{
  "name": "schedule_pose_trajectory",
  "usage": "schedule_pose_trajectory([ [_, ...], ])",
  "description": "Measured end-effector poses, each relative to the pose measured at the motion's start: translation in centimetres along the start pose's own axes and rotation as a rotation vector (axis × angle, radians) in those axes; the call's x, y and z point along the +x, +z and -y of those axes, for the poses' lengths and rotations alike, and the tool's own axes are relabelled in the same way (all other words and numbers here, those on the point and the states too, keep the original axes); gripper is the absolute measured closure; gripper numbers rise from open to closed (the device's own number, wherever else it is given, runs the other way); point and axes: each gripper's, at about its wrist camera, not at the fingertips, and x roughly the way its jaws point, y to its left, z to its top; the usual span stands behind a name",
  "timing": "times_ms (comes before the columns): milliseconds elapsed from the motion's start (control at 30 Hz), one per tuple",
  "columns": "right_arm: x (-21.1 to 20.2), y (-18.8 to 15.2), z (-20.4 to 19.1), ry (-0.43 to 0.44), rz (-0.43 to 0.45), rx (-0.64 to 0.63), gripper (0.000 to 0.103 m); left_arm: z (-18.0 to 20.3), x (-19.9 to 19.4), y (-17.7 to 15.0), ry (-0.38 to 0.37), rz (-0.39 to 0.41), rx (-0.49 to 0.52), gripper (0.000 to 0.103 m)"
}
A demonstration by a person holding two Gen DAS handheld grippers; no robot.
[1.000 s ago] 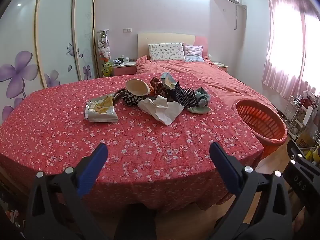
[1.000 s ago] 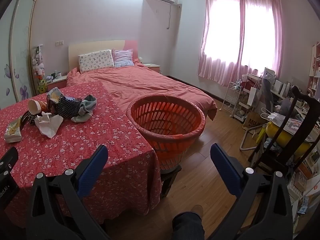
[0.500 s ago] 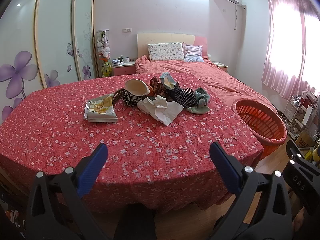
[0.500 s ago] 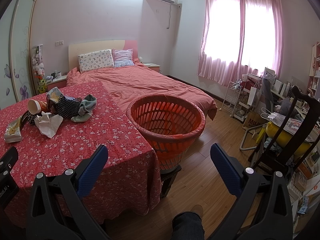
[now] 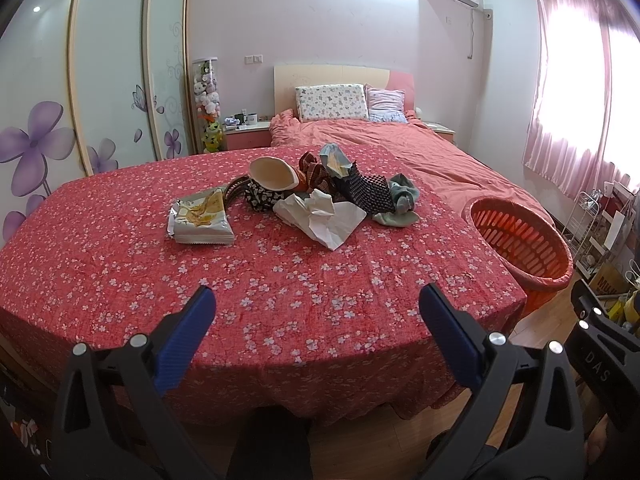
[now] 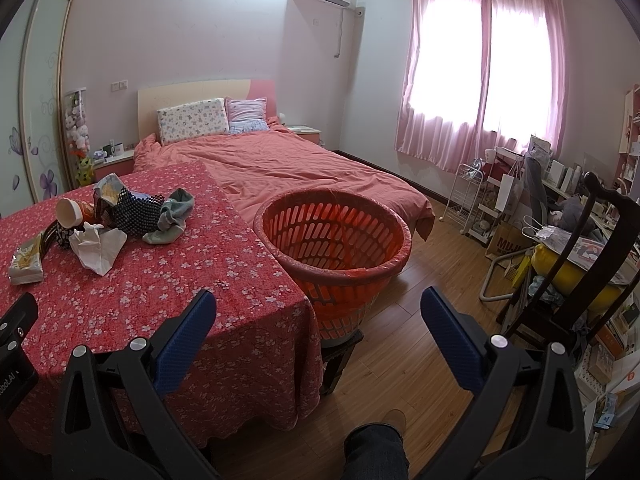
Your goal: Collect trash
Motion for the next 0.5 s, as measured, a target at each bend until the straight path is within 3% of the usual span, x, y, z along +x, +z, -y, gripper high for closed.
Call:
schedule_pose_trajectory([
  [500, 0.03, -0.06, 0.11, 0.0, -0.001, 0.0, 0.002, 0.18, 0.0, -0.11, -0.001, -0.001, 0.0, 0.004],
])
